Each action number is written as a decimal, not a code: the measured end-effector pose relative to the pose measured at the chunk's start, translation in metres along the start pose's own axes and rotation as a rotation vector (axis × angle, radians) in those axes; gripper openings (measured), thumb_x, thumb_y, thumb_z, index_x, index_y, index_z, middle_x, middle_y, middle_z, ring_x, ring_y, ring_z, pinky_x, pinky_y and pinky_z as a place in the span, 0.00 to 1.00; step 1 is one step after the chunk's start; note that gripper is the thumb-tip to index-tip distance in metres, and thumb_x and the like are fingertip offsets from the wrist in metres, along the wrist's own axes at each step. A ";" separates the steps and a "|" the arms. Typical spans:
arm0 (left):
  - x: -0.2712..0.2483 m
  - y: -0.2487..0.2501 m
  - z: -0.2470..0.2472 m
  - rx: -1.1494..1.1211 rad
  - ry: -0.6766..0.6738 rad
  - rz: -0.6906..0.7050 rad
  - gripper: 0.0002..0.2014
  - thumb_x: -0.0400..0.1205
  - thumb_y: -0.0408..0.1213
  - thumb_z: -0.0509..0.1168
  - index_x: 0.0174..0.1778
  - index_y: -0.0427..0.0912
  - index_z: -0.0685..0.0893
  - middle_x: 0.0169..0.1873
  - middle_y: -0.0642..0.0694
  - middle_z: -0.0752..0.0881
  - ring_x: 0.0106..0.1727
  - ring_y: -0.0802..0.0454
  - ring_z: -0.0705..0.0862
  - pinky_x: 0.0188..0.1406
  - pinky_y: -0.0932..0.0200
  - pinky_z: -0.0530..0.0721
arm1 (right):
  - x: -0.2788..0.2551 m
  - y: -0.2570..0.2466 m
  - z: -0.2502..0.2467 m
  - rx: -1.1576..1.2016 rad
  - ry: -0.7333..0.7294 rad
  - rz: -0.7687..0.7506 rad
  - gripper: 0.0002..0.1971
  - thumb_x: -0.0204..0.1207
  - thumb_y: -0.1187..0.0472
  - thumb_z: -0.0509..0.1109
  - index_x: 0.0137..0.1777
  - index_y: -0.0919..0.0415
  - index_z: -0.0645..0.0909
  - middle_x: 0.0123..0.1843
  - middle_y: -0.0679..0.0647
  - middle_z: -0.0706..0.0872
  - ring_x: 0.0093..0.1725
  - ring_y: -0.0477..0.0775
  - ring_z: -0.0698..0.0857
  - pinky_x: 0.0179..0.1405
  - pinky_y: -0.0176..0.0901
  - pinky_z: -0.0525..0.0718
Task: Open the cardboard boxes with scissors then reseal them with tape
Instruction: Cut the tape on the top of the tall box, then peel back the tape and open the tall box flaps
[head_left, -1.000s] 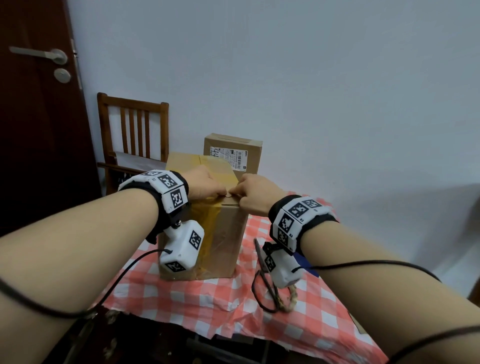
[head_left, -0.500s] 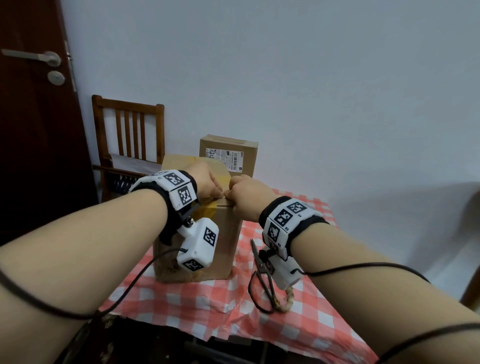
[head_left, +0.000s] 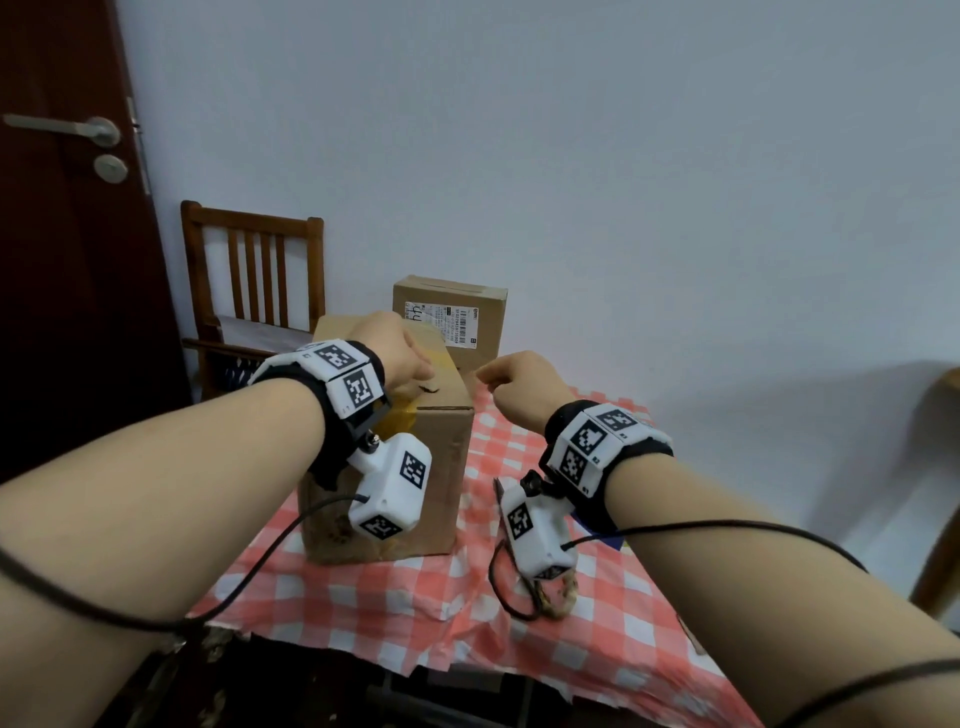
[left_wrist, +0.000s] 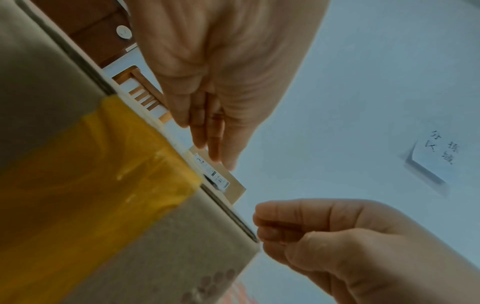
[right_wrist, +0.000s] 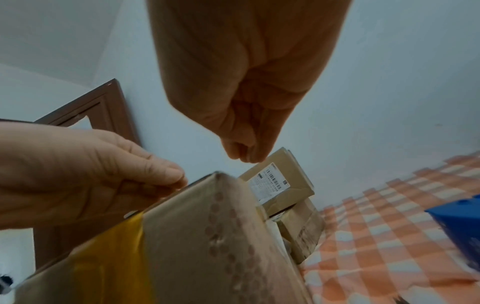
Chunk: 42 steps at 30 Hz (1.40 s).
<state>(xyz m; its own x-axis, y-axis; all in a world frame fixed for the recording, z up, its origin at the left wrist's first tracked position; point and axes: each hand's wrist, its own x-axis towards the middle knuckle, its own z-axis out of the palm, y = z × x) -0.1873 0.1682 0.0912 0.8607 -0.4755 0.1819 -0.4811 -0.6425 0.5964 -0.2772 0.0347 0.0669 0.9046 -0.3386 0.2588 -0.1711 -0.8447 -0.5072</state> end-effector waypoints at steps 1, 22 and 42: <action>-0.002 0.003 0.000 -0.033 0.017 0.019 0.06 0.78 0.39 0.73 0.46 0.42 0.89 0.41 0.51 0.85 0.39 0.58 0.78 0.35 0.63 0.73 | -0.002 0.004 -0.004 0.000 0.019 0.015 0.20 0.75 0.75 0.57 0.62 0.71 0.83 0.63 0.64 0.86 0.63 0.62 0.83 0.65 0.52 0.80; -0.026 0.082 0.118 -0.129 -0.331 0.253 0.12 0.82 0.35 0.64 0.41 0.33 0.90 0.42 0.37 0.89 0.40 0.47 0.80 0.48 0.52 0.83 | -0.057 0.161 -0.004 -0.373 -0.235 0.430 0.14 0.82 0.65 0.60 0.63 0.67 0.80 0.60 0.63 0.84 0.58 0.62 0.82 0.46 0.43 0.75; -0.020 0.053 0.133 -0.198 -0.403 0.059 0.09 0.83 0.30 0.61 0.41 0.32 0.84 0.38 0.35 0.82 0.39 0.45 0.78 0.42 0.53 0.80 | -0.040 0.176 0.015 -0.136 -0.074 0.577 0.06 0.78 0.68 0.60 0.49 0.70 0.77 0.46 0.64 0.79 0.40 0.61 0.78 0.37 0.43 0.73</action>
<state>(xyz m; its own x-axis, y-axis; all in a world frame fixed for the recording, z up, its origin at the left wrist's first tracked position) -0.2522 0.0635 0.0155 0.6804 -0.7290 -0.0751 -0.4523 -0.4984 0.7396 -0.3376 -0.0946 -0.0450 0.6742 -0.7333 -0.0878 -0.6873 -0.5794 -0.4381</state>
